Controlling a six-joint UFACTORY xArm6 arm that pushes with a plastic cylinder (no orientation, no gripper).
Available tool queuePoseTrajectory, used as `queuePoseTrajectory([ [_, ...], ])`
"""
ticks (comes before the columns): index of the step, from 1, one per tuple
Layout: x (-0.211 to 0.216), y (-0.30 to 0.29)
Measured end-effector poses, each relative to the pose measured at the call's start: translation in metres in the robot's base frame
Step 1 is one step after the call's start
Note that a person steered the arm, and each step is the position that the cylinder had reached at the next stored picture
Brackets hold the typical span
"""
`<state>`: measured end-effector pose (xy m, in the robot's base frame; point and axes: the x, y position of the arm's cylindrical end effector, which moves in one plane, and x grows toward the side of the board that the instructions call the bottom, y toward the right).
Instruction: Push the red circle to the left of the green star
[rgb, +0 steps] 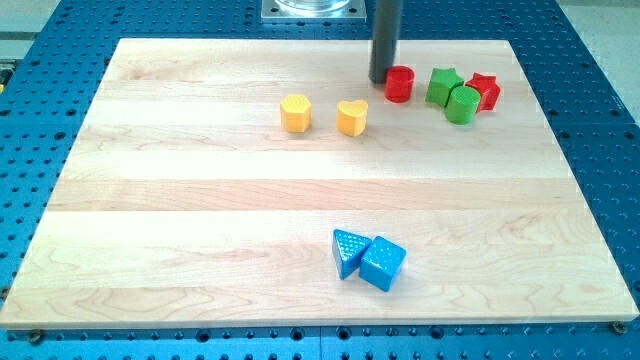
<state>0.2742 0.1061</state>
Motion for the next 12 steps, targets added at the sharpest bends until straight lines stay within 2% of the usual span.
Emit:
queuePoseTrajectory([
  [1, -0.005, 0.025],
  [3, -0.051, 0.018],
  [5, -0.061, 0.018],
  [10, -0.047, -0.008],
  [12, 0.001, -0.013],
])
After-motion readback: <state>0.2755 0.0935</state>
